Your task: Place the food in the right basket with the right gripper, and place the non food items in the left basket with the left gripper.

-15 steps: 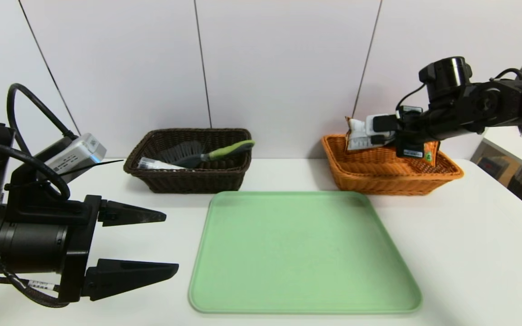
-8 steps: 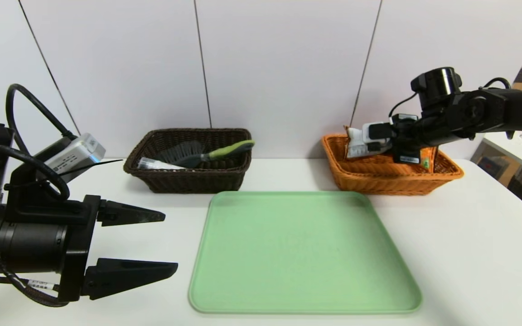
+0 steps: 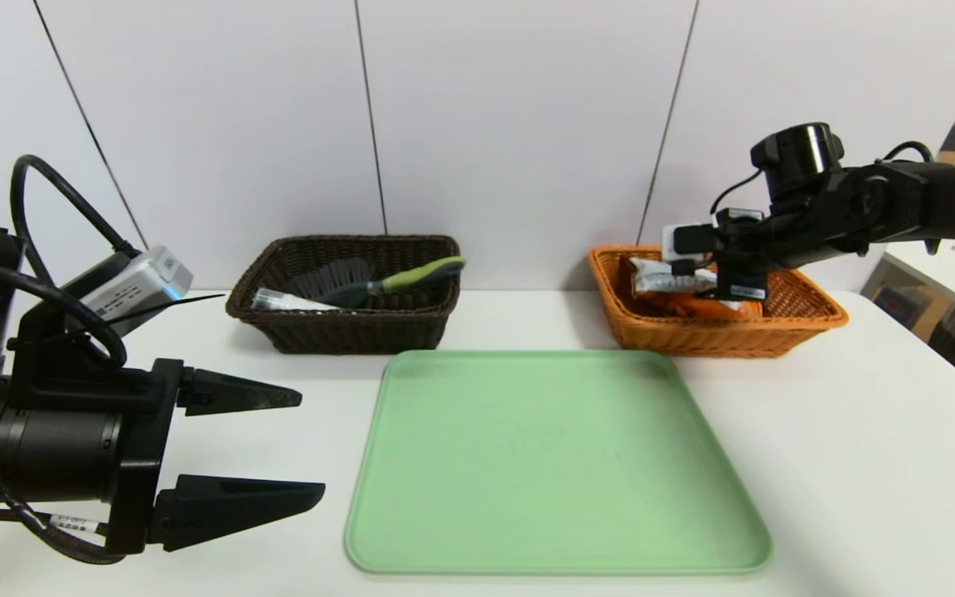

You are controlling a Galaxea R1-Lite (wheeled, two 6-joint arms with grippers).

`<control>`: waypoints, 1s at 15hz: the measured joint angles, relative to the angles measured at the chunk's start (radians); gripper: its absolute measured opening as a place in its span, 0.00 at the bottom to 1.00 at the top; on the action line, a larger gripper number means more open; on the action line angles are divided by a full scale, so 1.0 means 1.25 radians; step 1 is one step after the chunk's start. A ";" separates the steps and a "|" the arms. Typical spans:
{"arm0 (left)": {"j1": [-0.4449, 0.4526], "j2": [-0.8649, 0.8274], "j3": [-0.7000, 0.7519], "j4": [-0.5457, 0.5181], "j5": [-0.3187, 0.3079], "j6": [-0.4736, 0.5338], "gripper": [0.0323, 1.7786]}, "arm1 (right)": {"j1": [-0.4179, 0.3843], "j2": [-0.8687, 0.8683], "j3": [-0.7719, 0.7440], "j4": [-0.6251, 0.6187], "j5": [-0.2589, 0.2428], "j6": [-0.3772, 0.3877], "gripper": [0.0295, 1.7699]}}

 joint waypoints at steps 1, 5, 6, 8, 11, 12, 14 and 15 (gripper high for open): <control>0.003 -0.002 0.000 0.000 0.000 0.000 0.95 | 0.000 -0.004 -0.008 0.002 0.000 0.006 0.75; 0.016 -0.015 0.000 0.000 0.000 -0.007 0.95 | 0.003 -0.058 -0.041 0.094 0.003 0.108 0.84; 0.017 -0.019 0.000 0.000 0.000 -0.009 0.95 | 0.005 -0.077 -0.044 0.111 0.005 0.143 0.85; 0.018 -0.030 -0.002 0.000 0.003 -0.009 0.95 | 0.009 -0.116 -0.049 0.116 0.005 0.217 0.88; 0.024 -0.058 -0.002 0.001 0.014 -0.019 0.95 | 0.007 -0.178 -0.041 0.121 0.000 0.361 0.91; 0.034 -0.069 -0.002 0.001 0.022 -0.026 0.95 | 0.004 -0.206 -0.026 0.124 -0.004 0.421 0.91; 0.050 -0.092 -0.007 0.001 0.047 -0.044 0.95 | -0.001 -0.265 0.021 0.127 -0.022 0.533 0.93; 0.056 -0.105 -0.009 0.001 0.071 -0.059 0.95 | -0.004 -0.297 0.050 0.127 -0.039 0.591 0.93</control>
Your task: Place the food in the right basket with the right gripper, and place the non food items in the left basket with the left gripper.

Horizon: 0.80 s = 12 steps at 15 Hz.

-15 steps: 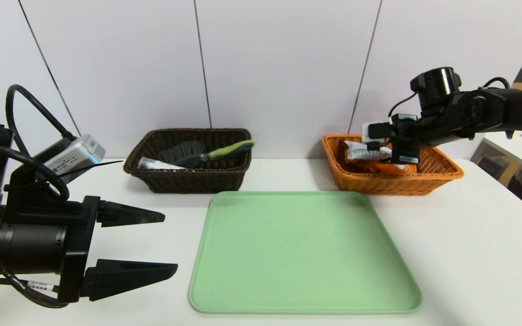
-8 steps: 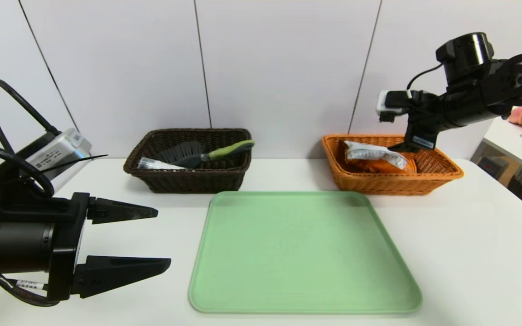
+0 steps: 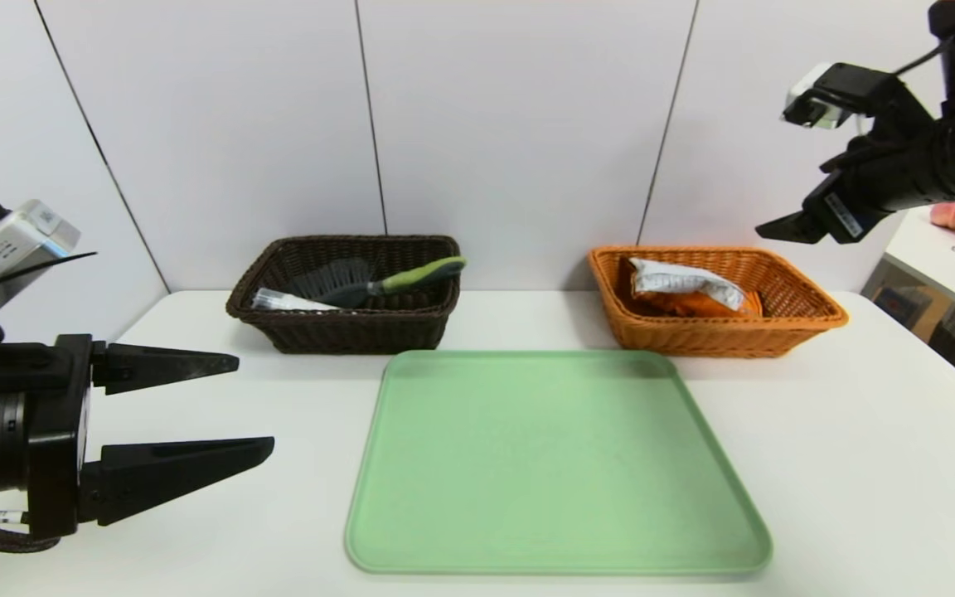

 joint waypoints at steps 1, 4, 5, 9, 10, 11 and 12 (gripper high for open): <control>0.002 -0.013 -0.001 0.000 0.030 -0.023 0.95 | -0.002 -0.036 0.035 0.000 -0.019 0.062 0.93; 0.005 -0.042 -0.002 0.004 0.132 -0.072 0.95 | -0.012 -0.145 0.141 -0.001 -0.046 0.212 0.94; 0.005 -0.048 -0.002 0.006 0.173 -0.074 0.95 | -0.018 -0.185 0.176 -0.001 -0.048 0.241 0.95; 0.005 -0.068 0.004 0.015 0.372 -0.076 0.95 | -0.068 -0.365 0.315 -0.001 -0.048 0.297 0.96; 0.005 -0.081 0.006 0.024 0.410 -0.077 0.95 | -0.089 -0.406 0.342 -0.002 -0.048 0.321 0.96; 0.005 -0.098 0.010 0.040 0.431 -0.077 0.95 | -0.108 -0.448 0.371 -0.001 -0.047 0.352 0.96; 0.005 -0.121 0.019 0.055 0.440 -0.077 0.95 | -0.122 -0.486 0.399 -0.001 -0.047 0.376 0.96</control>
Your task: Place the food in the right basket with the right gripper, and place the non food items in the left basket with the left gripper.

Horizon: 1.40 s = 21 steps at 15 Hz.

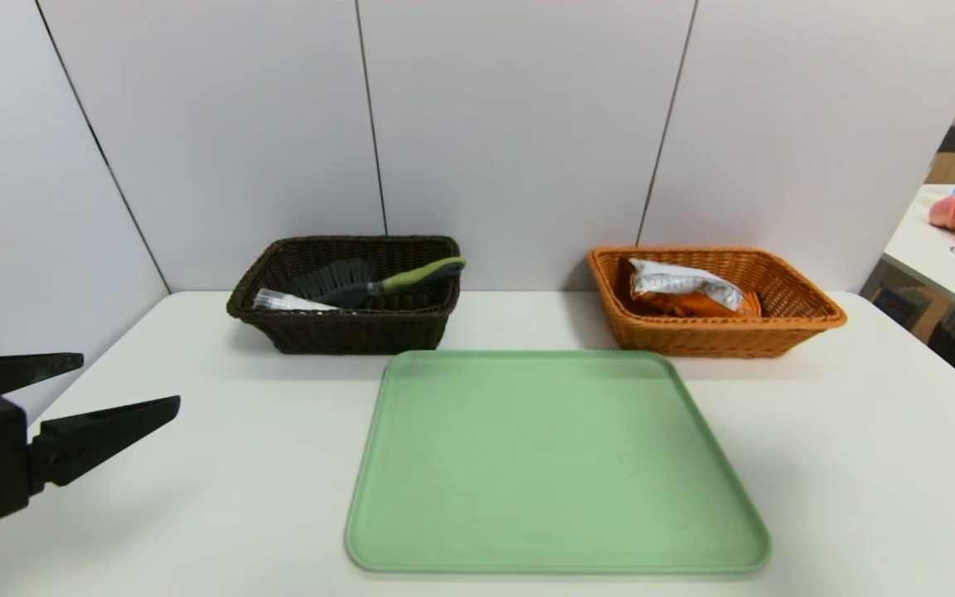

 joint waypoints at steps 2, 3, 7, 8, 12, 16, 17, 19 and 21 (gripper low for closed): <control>0.011 -0.052 0.034 0.016 0.004 0.001 0.95 | -0.016 -0.075 0.060 0.000 0.000 0.019 0.96; 0.027 -0.084 0.059 0.019 0.004 0.003 0.95 | -0.019 -0.114 0.090 0.001 -0.001 0.022 0.96; 0.087 -0.197 0.147 0.020 0.002 0.009 0.95 | -0.023 -0.240 0.170 0.001 -0.003 0.024 0.96; 0.100 -0.217 0.159 0.019 -0.001 0.009 0.95 | -0.023 -0.266 0.180 0.002 0.000 0.024 0.96; 0.129 -0.284 0.210 0.017 -0.004 0.009 0.95 | -0.022 -0.343 0.221 0.020 0.005 0.024 0.96; 0.153 -0.348 0.254 0.017 -0.041 0.009 0.95 | -0.022 -0.409 0.257 0.061 0.010 0.024 0.96; 0.162 -0.364 0.262 0.017 -0.050 0.009 0.95 | -0.022 -0.423 0.261 0.062 0.011 0.024 0.96; 0.187 -0.395 0.281 0.017 -0.061 0.010 0.95 | -0.023 -0.443 0.264 0.065 0.011 0.025 0.96; 0.203 -0.428 0.299 0.017 -0.083 0.010 0.95 | -0.023 -0.463 0.264 0.086 0.012 0.025 0.96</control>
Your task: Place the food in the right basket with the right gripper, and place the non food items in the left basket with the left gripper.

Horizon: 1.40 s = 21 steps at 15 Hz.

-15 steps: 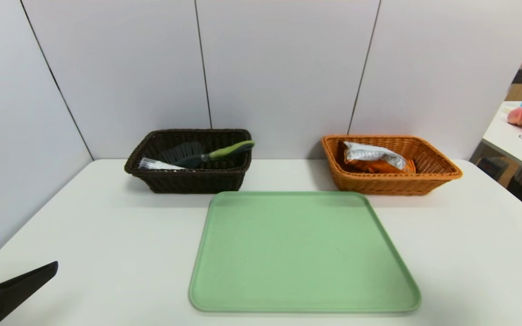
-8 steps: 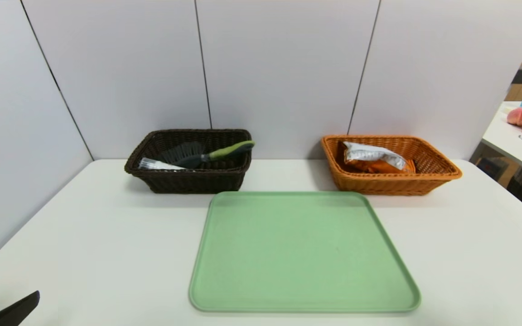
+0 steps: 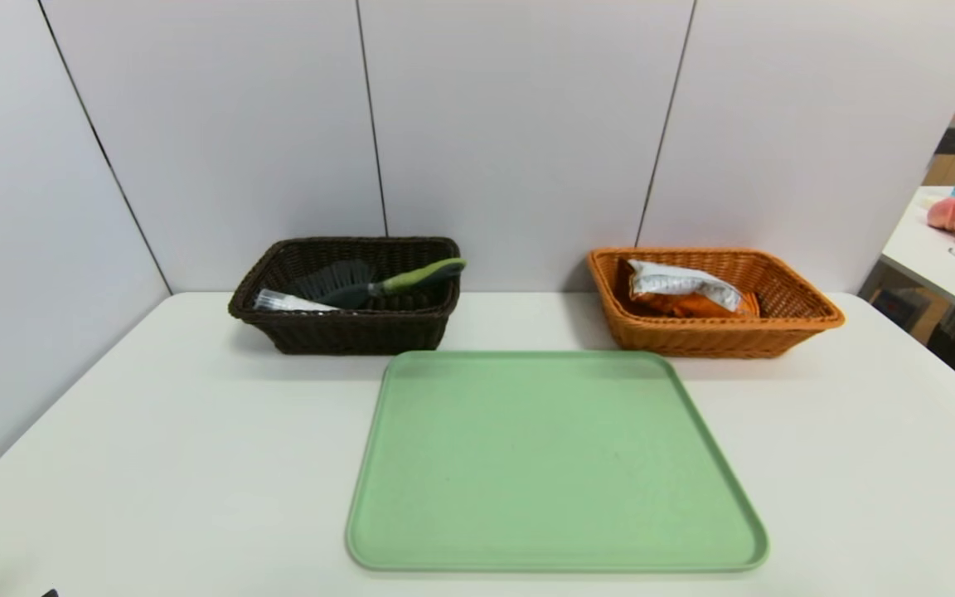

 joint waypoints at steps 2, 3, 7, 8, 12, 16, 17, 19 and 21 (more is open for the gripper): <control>0.004 -0.032 0.009 0.004 -0.007 0.000 0.95 | 0.001 -0.020 0.000 0.004 0.000 0.002 0.96; 0.002 -0.046 0.010 0.007 -0.008 0.001 0.95 | 0.002 -0.031 0.001 0.011 0.001 0.003 0.96; -0.007 -0.087 0.018 0.018 -0.051 0.004 0.95 | 0.009 -0.072 -0.006 0.071 0.001 0.005 0.96; -0.007 -0.097 0.024 0.019 -0.067 0.004 0.95 | 0.009 -0.084 -0.002 0.072 0.001 0.005 0.96; -0.008 -0.146 0.049 0.013 -0.073 0.003 0.95 | 0.019 -0.150 0.018 0.092 0.003 0.005 0.96; -0.021 -0.192 0.089 0.005 -0.062 0.004 0.95 | 0.042 -0.213 0.044 0.092 0.007 0.051 0.96; -0.023 -0.202 0.094 -0.002 -0.053 0.005 0.95 | 0.054 -0.229 0.050 0.093 0.007 0.053 0.96; -0.027 -0.217 0.101 -0.012 -0.043 0.008 0.95 | 0.068 -0.259 0.070 0.089 0.007 0.054 0.96; -0.030 -0.236 0.120 -0.016 -0.041 0.008 0.95 | 0.071 -0.294 0.115 0.044 0.007 0.057 0.96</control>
